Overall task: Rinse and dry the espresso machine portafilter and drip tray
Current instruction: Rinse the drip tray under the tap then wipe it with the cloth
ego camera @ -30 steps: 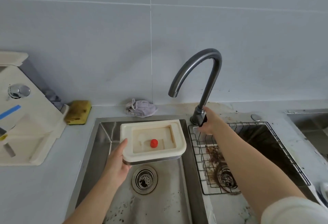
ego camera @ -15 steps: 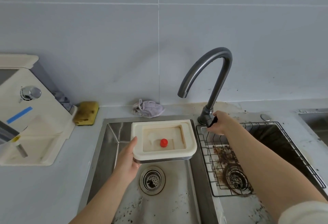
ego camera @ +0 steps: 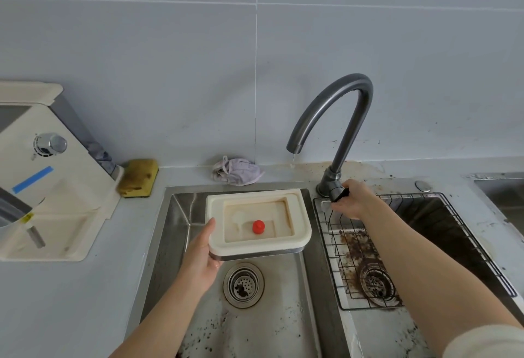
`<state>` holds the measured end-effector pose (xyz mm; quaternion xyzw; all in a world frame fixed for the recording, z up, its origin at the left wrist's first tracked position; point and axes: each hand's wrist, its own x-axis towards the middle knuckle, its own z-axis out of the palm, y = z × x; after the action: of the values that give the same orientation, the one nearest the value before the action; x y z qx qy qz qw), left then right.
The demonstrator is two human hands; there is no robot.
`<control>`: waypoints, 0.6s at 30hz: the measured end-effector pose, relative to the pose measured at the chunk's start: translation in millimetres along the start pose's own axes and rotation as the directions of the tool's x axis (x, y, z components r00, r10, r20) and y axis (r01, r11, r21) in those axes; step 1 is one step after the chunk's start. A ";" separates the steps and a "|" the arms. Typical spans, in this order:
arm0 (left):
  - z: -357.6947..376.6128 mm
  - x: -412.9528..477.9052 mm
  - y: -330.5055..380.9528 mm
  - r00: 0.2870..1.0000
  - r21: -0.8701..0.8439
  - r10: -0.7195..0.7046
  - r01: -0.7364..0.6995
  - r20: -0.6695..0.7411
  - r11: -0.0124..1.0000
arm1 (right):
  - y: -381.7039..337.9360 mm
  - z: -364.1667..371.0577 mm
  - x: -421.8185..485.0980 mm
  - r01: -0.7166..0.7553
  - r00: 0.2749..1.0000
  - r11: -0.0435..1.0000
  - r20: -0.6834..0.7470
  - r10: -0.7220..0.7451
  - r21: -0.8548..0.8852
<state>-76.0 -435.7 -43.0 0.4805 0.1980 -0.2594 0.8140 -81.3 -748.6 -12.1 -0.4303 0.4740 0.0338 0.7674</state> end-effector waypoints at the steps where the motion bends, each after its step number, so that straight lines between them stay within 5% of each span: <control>1: -0.3 -0.2 0.3 1.000 0.002 0.002 -0.002 -0.001 1.000 | 0.2 -0.8 -0.2 -0.002 1.000 1.000 0.002 0.002 0.001; 18: -5.2 -1.2 2.8 0.999 -0.008 0.031 -0.031 0.005 0.999 | 26.6 -3.7 2.9 0.043 0.986 0.999 0.159 -0.048 0.030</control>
<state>-75.6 -429.7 -42.8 0.4795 0.1897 -0.2469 0.8204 -94.6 -735.5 -31.7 -0.4267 0.4017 0.0441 0.8091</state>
